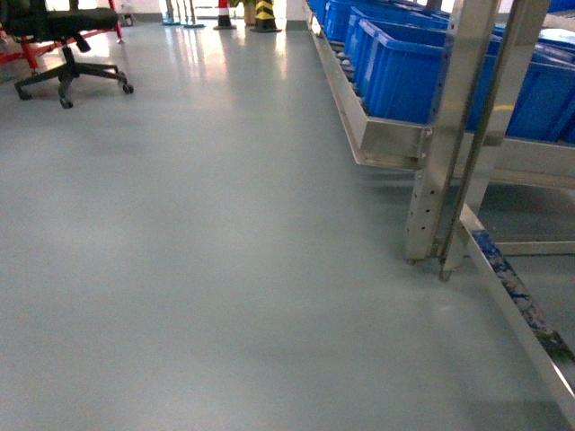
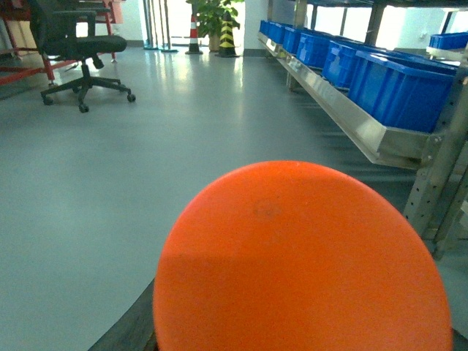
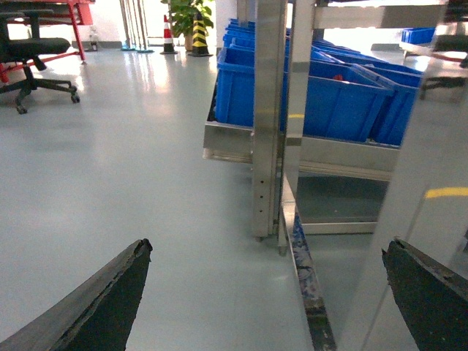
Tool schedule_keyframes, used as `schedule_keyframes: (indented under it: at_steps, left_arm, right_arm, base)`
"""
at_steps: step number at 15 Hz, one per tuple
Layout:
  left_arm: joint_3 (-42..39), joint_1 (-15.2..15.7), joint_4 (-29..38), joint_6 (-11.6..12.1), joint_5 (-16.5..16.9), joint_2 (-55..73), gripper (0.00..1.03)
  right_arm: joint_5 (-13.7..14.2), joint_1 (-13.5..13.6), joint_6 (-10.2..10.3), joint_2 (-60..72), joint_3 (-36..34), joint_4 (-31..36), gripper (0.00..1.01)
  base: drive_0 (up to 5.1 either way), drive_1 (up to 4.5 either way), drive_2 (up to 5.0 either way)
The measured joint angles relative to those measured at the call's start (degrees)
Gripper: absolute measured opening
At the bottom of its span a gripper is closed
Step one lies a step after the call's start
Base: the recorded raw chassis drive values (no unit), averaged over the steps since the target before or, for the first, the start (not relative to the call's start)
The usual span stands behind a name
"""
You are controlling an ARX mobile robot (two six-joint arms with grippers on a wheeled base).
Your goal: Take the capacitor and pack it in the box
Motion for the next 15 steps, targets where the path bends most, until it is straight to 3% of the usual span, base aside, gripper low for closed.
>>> schedule_keyframes:
  at_steps: [15]
  left_arm:
    - [0.0, 0.0, 0.04, 0.0, 0.04, 0.0, 0.44]
  right_arm:
    - [0.02, 0.0, 0.0, 0.0, 0.0, -0.22, 0.98]
  base:
    - [-4.9, 2.56, 2.6]
